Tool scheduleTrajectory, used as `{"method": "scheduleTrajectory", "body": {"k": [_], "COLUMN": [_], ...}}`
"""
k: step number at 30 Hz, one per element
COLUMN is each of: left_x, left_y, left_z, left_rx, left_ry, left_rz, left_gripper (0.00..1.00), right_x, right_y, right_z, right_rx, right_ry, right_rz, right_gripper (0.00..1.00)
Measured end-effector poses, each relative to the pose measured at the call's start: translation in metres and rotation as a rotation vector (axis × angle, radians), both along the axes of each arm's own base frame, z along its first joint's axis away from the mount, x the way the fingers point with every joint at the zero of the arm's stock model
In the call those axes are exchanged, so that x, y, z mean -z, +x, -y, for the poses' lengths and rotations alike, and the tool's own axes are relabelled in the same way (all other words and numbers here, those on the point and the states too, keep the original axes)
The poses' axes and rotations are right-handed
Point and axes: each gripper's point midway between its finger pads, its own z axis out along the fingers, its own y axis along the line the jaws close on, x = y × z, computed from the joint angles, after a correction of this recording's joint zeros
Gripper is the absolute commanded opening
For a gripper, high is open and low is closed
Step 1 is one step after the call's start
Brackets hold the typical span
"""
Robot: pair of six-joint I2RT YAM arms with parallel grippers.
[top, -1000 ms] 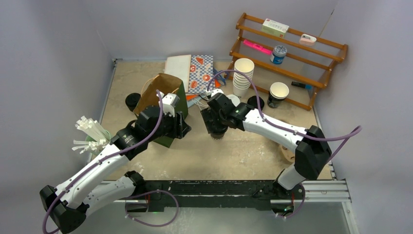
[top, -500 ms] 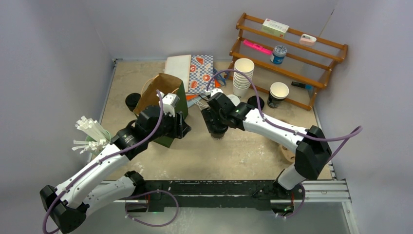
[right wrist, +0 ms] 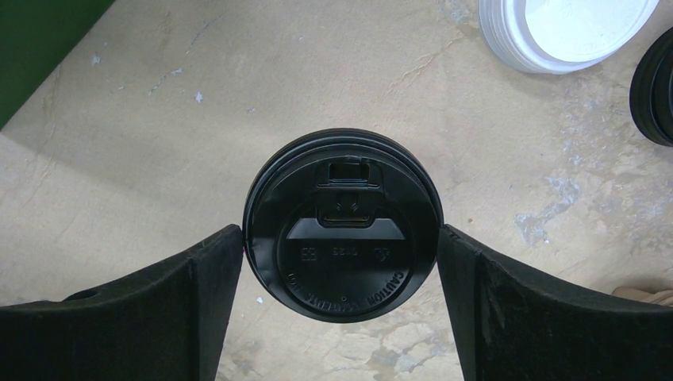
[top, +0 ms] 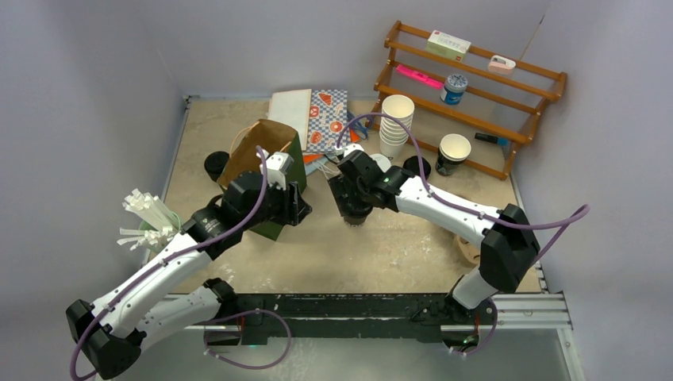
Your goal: Pack the takeout coffee
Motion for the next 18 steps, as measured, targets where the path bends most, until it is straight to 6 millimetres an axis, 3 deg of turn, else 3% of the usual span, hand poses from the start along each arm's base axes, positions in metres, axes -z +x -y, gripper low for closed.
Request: {"method": "scheduleTrajectory", "body": {"k": [3,10,18], "left_x": [0.0001,0.0001,0.0001], "left_y": [0.0004,0.0009,0.0001], "left_z": [0.0004,0.001,0.0017], "left_rx": [0.0,0.001,0.006], "left_ry": [0.0,-0.001,-0.003], "left_rz": [0.0,0.001,-0.001], "left_gripper": [0.45,0.45,0.45], "right_x": [-0.0003,-0.0021,-0.0075], "right_y": [-0.0003,0.0003,0.0024], "right_z": [0.0003,-0.0006,-0.0028], "right_rx": [-0.001,-0.001,-0.001], "right_ry": [-0.002,-0.003,0.006], "right_rz": [-0.001,-0.004,0.005], "right_gripper": [0.98,0.98,0.93]}}
